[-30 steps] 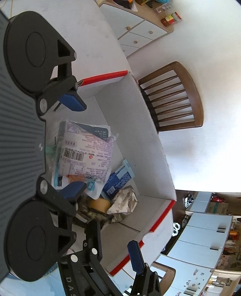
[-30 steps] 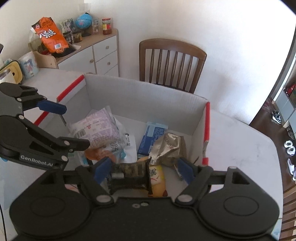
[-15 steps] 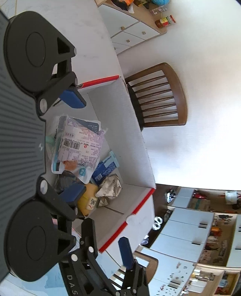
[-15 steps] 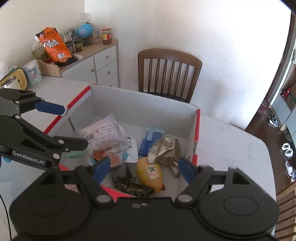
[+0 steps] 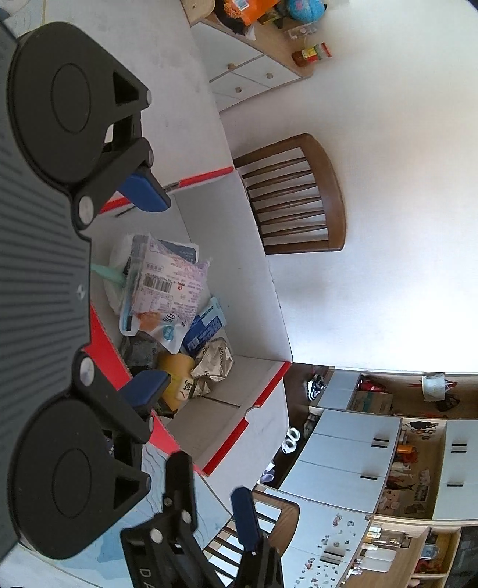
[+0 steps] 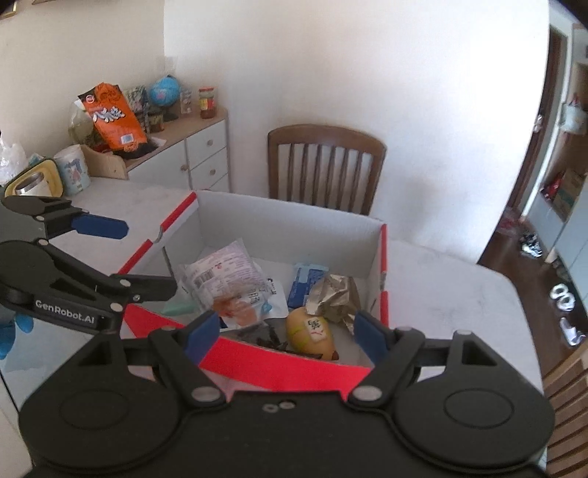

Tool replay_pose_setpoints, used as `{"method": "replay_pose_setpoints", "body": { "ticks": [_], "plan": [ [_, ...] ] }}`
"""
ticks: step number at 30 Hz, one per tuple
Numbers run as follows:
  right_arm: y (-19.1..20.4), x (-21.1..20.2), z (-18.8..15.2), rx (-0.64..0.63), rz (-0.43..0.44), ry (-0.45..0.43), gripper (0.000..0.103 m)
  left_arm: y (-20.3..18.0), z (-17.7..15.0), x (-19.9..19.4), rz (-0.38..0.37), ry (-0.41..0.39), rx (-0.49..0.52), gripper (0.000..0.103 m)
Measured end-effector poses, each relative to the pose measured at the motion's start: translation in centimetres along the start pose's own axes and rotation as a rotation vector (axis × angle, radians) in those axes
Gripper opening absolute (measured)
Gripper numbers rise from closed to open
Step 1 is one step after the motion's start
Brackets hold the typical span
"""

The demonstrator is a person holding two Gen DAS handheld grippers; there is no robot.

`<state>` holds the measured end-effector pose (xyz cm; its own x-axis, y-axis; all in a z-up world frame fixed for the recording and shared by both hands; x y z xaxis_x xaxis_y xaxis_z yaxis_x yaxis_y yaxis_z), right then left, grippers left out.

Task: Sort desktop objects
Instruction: 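Lift both tools out of the box and back toward the table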

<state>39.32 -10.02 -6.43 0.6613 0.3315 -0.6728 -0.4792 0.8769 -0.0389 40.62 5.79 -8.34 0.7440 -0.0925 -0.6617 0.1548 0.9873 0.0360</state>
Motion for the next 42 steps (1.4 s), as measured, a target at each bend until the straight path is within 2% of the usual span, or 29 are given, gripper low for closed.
{"method": "replay_pose_setpoints", "body": {
  "ticks": [6,10,15,21,33,42],
  "plan": [
    [1.4,-1.0,-1.6,0.029,-0.008,-0.004,0.081,0.3,-0.6,-1.6,0.014,-0.036,0.002,0.093],
    [2.4,-0.7,-3.1,0.056,-0.017,0.020,0.081,0.5,-1.3,-2.5,0.026,-0.059,0.013,0.093],
    [3.6,-0.5,-4.8,0.028,-0.073,0.022,0.081,0.7,-2.3,-3.1,0.022,-0.070,0.020,0.093],
    [5.3,0.2,-7.1,0.059,-0.078,0.052,0.082,1.4,-3.8,-3.8,0.028,-0.090,0.014,0.093],
    [8.4,1.9,-9.5,0.108,-0.089,0.095,0.082,2.5,-6.9,-4.4,0.026,-0.097,0.000,0.093],
    [9.3,3.8,-11.1,0.177,-0.113,0.122,0.082,3.5,-10.2,-3.2,0.021,-0.053,-0.029,0.093]
  ]
}}
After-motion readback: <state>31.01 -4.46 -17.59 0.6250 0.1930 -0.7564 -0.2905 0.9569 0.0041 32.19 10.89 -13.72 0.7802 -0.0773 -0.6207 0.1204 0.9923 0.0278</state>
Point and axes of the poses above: each gripper's, at about its wrist camera, not at the fingertips, and x roughly the way its jaws point, y to its left, z to its top, the point moved 10 cm from there along x, roughly the way its jaws point, and after that the axes turned 2 degrees about y, right-handed, at the moved point
